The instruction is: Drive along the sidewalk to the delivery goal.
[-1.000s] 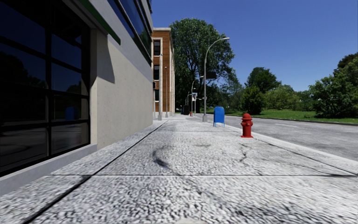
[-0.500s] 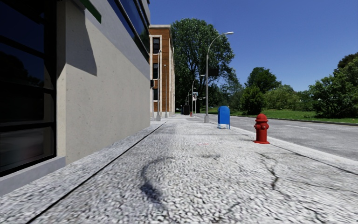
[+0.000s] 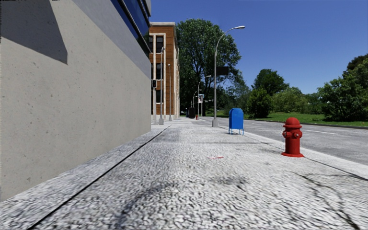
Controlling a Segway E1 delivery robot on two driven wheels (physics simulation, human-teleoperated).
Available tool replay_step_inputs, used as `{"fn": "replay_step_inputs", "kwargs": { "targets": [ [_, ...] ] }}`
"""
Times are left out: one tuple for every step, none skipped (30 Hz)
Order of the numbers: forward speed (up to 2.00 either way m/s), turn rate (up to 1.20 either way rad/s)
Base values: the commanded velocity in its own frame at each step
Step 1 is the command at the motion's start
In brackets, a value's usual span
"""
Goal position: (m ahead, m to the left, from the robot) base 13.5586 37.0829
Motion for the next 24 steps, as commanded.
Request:
{"fn": "replay_step_inputs", "kwargs": {
  "targets": [
    [2.0,0.0],
    [2.0,0.0],
    [2.0,0.0],
    [2.0,0.0],
    [2.0,0.0],
    [2.0,0.0],
    [2.0,0.0],
    [2.0,0.0],
    [2.0,0.0],
    [2.0,0.0],
    [2.0,0.0],
    [2.0,0.0],
    [2.0,0.0],
    [2.0,0.0],
    [2.0,0.0],
    [2.0,0.0],
    [2.0,0.0],
    [2.0,0.0],
    [2.0,0.0],
    [2.0,0.0],
    [2.0,0.0],
    [2.0,0.0],
    [2.0,0.0],
    [2.0,0.0]
  ]
}}
